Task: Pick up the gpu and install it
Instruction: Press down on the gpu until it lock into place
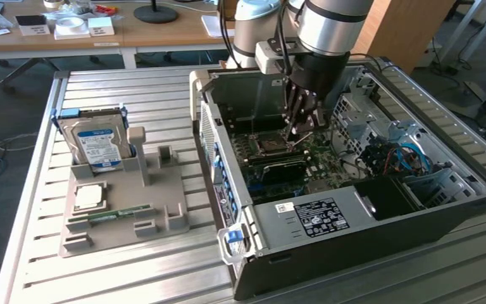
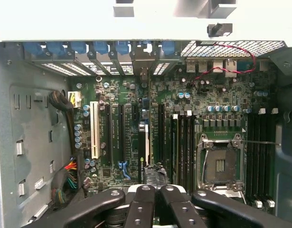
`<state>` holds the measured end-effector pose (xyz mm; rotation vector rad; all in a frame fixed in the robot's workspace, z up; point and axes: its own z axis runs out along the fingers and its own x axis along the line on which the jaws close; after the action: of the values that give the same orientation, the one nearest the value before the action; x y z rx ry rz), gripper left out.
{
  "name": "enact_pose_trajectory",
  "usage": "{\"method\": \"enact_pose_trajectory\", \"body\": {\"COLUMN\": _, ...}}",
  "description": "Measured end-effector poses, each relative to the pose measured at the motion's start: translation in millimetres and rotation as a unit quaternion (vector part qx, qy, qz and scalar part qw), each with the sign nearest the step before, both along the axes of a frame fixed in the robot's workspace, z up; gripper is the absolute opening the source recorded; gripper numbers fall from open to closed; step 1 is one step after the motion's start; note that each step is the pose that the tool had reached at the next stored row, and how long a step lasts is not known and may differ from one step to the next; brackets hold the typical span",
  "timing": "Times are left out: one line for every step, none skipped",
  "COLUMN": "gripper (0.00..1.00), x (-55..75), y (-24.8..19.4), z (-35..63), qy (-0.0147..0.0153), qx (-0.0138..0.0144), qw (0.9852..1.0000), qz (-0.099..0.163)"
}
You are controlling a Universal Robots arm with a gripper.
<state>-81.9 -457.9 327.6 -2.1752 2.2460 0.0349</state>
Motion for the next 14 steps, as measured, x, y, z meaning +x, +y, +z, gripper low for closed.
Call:
{"method": "enact_pose_trajectory", "body": {"gripper": 0.11, "x": 0.0, "y": 0.0, "z": 0.0, "qy": 0.0, "qx": 0.0, "qw": 1.0, "qz": 0.0}}
{"method": "enact_pose_trajectory", "body": {"gripper": 0.11, "x": 0.0, "y": 0.0, "z": 0.0, "qy": 0.0, "qx": 0.0, "qw": 1.0, "qz": 0.0}}
{"method": "enact_pose_trajectory", "body": {"gripper": 0.11, "x": 0.0, "y": 0.0, "z": 0.0, "qy": 0.0, "qx": 0.0, "qw": 1.0, "qz": 0.0}}
{"method": "enact_pose_trajectory", "body": {"gripper": 0.11, "x": 0.0, "y": 0.0, "z": 0.0, "qy": 0.0, "qx": 0.0, "qw": 1.0, "qz": 0.0}}
{"method": "enact_pose_trajectory", "body": {"gripper": 0.11, "x": 0.0, "y": 0.0, "z": 0.0, "qy": 0.0, "qx": 0.0, "qw": 1.0, "qz": 0.0}}
{"method": "enact_pose_trajectory", "body": {"gripper": 0.11, "x": 0.0, "y": 0.0, "z": 0.0, "qy": 0.0, "qx": 0.0, "qw": 1.0, "qz": 0.0}}
{"method": "enact_pose_trajectory", "body": {"gripper": 0.11, "x": 0.0, "y": 0.0, "z": 0.0, "qy": 0.0, "qx": 0.0, "qw": 1.0, "qz": 0.0}}
{"method": "enact_pose_trajectory", "body": {"gripper": 0.11, "x": 0.0, "y": 0.0, "z": 0.0, "qy": 0.0, "qx": 0.0, "qw": 1.0, "qz": 0.0}}
{"method": "enact_pose_trajectory", "body": {"gripper": 0.11, "x": 0.0, "y": 0.0, "z": 0.0, "qy": 0.0, "qx": 0.0, "qw": 1.0, "qz": 0.0}}
{"method": "enact_pose_trajectory", "body": {"gripper": 0.11, "x": 0.0, "y": 0.0, "z": 0.0, "qy": 0.0, "qx": 0.0, "qw": 1.0, "qz": 0.0}}
{"method": "enact_pose_trajectory", "body": {"gripper": 0.11, "x": 0.0, "y": 0.0, "z": 0.0, "qy": 0.0, "qx": 0.0, "qw": 1.0, "qz": 0.0}}
{"method": "enact_pose_trajectory", "body": {"gripper": 0.11, "x": -0.1, "y": 0.0, "z": -0.3, "qy": 0.0, "qx": 0.0, "qw": 1.0, "qz": 0.0}}
{"method": "enact_pose_trajectory", "body": {"gripper": 0.11, "x": -0.7, "y": 0.0, "z": -1.0, "qy": 0.0, "qx": 0.0001, "qw": 1.0, "qz": 0.0}}
{"method": "enact_pose_trajectory", "body": {"gripper": 0.11, "x": -1.4, "y": 0.0, "z": -1.4, "qy": 0.0, "qx": 0.0, "qw": 1.0, "qz": 0.0}}
